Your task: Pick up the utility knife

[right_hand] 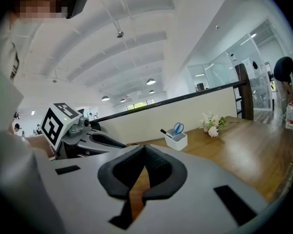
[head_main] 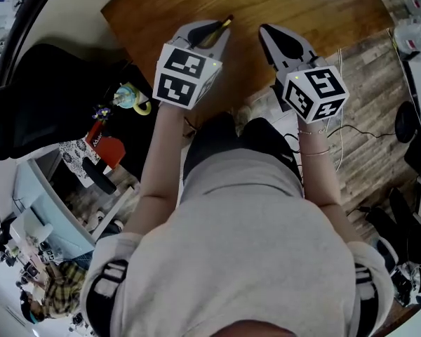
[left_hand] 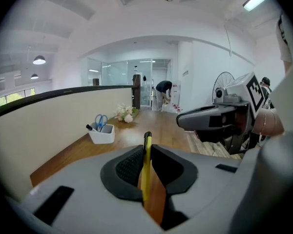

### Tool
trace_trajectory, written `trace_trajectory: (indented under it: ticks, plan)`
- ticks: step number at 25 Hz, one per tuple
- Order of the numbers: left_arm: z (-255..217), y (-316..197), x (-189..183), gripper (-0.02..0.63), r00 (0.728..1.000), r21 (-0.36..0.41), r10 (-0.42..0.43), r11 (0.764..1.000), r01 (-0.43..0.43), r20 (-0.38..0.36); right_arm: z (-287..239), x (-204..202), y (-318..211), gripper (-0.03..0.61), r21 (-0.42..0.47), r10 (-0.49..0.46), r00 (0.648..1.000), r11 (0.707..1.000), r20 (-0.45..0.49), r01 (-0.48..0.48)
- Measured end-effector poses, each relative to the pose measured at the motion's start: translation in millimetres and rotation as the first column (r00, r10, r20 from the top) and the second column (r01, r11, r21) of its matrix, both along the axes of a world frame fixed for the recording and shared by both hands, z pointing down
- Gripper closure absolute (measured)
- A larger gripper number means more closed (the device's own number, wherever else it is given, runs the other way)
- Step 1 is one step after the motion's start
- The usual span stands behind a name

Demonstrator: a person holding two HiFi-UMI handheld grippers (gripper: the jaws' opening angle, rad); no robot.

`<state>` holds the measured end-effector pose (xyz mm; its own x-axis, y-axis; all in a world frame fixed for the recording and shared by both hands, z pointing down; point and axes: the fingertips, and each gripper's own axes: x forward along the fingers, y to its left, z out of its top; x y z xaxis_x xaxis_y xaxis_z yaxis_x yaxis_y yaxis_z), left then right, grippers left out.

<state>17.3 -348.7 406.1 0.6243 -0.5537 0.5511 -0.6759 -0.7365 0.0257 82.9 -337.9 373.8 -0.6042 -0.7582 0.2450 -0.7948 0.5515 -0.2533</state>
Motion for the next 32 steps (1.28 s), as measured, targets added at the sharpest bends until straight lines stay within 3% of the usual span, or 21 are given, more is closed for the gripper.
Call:
trace_trajectory:
  ticks: [7,17,23,32]
  plan:
    - [-36,0,-14,0.541,0.999,0.091,-0.027,0.995,0.031,-0.044,-36,-6,-3,0.569,0.090,-0.026,0.999,0.996,-0.033,0.029]
    - [-85,4,-25,0.543,0.974,0.168,-0.073,0.980,0.110,-0.213,-72,-15,2,0.569,0.172,-0.053,0.997,0.983,-0.052,0.061]
    - [-92,9,-37,0.543,0.950,0.166,-0.114,0.972,0.167,-0.291,-77,-30,8,0.569,0.200,-0.068,0.997,0.977,-0.044,0.075]
    - [-96,25,-31,0.543,0.920,0.137,-0.102,0.977,0.164,-0.378,-83,-44,18,0.569,0.219,-0.094,0.995,0.971,-0.027,0.098]
